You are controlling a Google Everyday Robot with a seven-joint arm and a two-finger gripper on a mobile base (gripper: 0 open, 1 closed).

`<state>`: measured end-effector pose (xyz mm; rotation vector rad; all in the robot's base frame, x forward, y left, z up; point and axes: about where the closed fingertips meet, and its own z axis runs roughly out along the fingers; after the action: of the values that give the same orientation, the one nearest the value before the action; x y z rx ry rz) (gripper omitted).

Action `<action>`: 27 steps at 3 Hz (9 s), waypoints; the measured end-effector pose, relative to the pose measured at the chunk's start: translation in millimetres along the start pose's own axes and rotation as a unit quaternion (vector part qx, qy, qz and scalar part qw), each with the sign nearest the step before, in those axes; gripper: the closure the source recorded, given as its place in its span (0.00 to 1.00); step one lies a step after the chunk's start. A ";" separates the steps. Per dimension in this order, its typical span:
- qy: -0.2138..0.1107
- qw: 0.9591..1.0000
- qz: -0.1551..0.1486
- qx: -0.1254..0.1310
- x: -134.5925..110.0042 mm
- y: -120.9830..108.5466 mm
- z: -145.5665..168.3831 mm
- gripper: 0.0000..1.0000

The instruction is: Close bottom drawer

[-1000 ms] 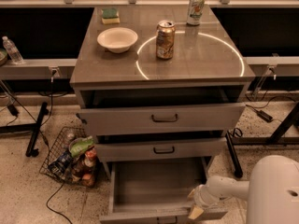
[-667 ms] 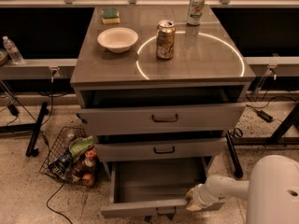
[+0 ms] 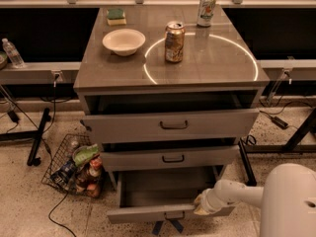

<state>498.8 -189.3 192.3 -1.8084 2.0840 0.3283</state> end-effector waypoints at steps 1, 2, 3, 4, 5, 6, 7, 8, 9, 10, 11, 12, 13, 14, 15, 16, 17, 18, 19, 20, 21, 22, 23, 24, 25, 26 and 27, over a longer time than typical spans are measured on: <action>0.000 1.000 0.000 0.000 -0.3 -0.1 0.0 0.52; 0.000 1.000 0.000 0.000 -0.3 -0.1 0.0 0.28; 0.000 1.000 0.002 0.012 -0.4 4.9 -16.8 0.05; 0.003 0.999 0.007 0.033 2.0 8.9 -41.3 0.00; 0.026 0.999 0.024 0.041 15.9 24.0 -69.8 0.02; 0.048 0.997 0.044 0.028 38.1 45.1 -80.3 0.23; 0.050 0.997 0.054 0.010 46.9 58.7 -71.4 0.47; 0.041 0.998 0.057 -0.007 52.6 64.7 -49.9 0.70; 0.028 0.998 0.057 -0.014 65.3 61.6 -16.9 0.99; 0.015 0.999 0.052 -0.001 71.4 49.8 -0.5 1.00; -0.001 0.999 0.025 0.028 58.3 32.4 15.9 1.00; -0.012 0.999 0.001 0.045 42.0 14.4 28.9 1.00; -0.012 0.999 0.001 0.045 42.0 14.4 28.9 1.00; -0.022 0.998 -0.011 0.063 33.2 1.1 32.1 1.00; -0.028 0.995 -0.030 0.096 18.7 -30.4 33.0 1.00; -0.029 0.992 -0.042 0.114 9.6 -51.2 33.6 1.00; -0.030 0.988 -0.064 0.139 -7.4 -86.3 35.9 1.00; -0.029 0.984 -0.077 0.158 -17.2 -113.1 37.6 1.00; -0.028 0.980 -0.082 0.177 -20.8 -133.0 37.4 1.00; -0.025 0.980 -0.081 0.180 -19.3 -137.7 38.0 1.00; -0.025 0.980 -0.081 0.180 -19.3 -137.7 38.0 1.00; 0.023 0.992 -0.066 0.101 33.2 -102.4 38.7 1.00; 0.059 0.997 -0.045 0.030 82.8 -59.4 26.4 1.00; 0.058 0.998 -0.027 0.028 101.9 -39.5 -1.5 1.00; 0.035 0.996 -0.034 0.077 97.1 -31.6 -57.4 1.00; -0.012 0.990 -0.049 0.131 66.3 -20.2 -126.8 1.00; -0.059 0.979 -0.060 0.186 41.7 -11.7 -198.1 1.00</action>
Offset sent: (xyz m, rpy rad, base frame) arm -0.0069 -0.0033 0.0085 -0.0021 -0.0134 -0.0018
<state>482.3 -308.4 355.5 -1.6365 1.8035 0.0087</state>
